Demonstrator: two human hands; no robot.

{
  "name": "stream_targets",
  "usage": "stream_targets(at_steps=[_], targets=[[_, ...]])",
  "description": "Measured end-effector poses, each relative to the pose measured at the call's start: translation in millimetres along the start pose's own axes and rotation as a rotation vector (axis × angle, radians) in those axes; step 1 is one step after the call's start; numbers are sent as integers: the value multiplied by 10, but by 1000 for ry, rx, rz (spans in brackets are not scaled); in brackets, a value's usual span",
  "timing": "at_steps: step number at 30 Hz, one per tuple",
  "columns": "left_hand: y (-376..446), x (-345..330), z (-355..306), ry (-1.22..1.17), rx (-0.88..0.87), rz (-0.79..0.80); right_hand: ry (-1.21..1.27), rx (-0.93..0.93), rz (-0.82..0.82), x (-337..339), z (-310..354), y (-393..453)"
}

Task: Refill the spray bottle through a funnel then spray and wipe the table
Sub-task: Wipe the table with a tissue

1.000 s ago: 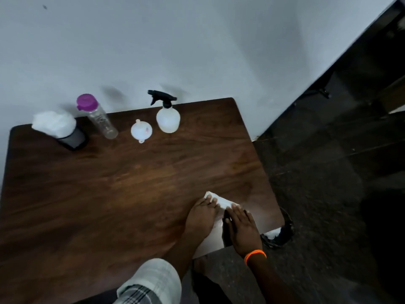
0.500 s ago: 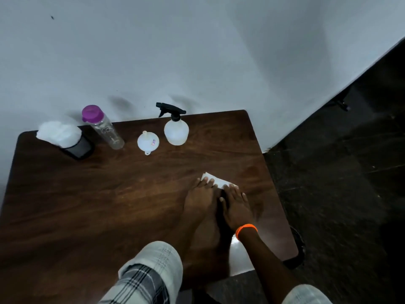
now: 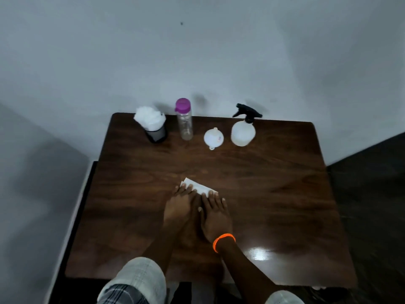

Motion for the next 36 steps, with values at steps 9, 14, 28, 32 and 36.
stream_targets(at_steps=[9,14,28,32,36], targets=[[-1009,-392,327,-67,6,60,-20,107,88,-233,264,-745],[-1256,-543,-232,-14,-139,237,-22,3,84,-103,-91,-1262],[-903,-220,-757,-444,184,-56,348,-606,-176,242,-408,-1212],[-860,-83,-784,-553,23,30,399,-696,-139,194,-249,-1072],[-863,-168,-758,-589,90,69,537,-728,-163,198,-153,-1017]])
Point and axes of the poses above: each hand's wrist, its own y-axis towards the middle knuckle, its own x-axis out of the back of the hand, z = x × y, the point moved 2 cm from there along y, towards the middle knuckle, and after that the axes turned 10 degrees about -z, right-handed, at the moved point
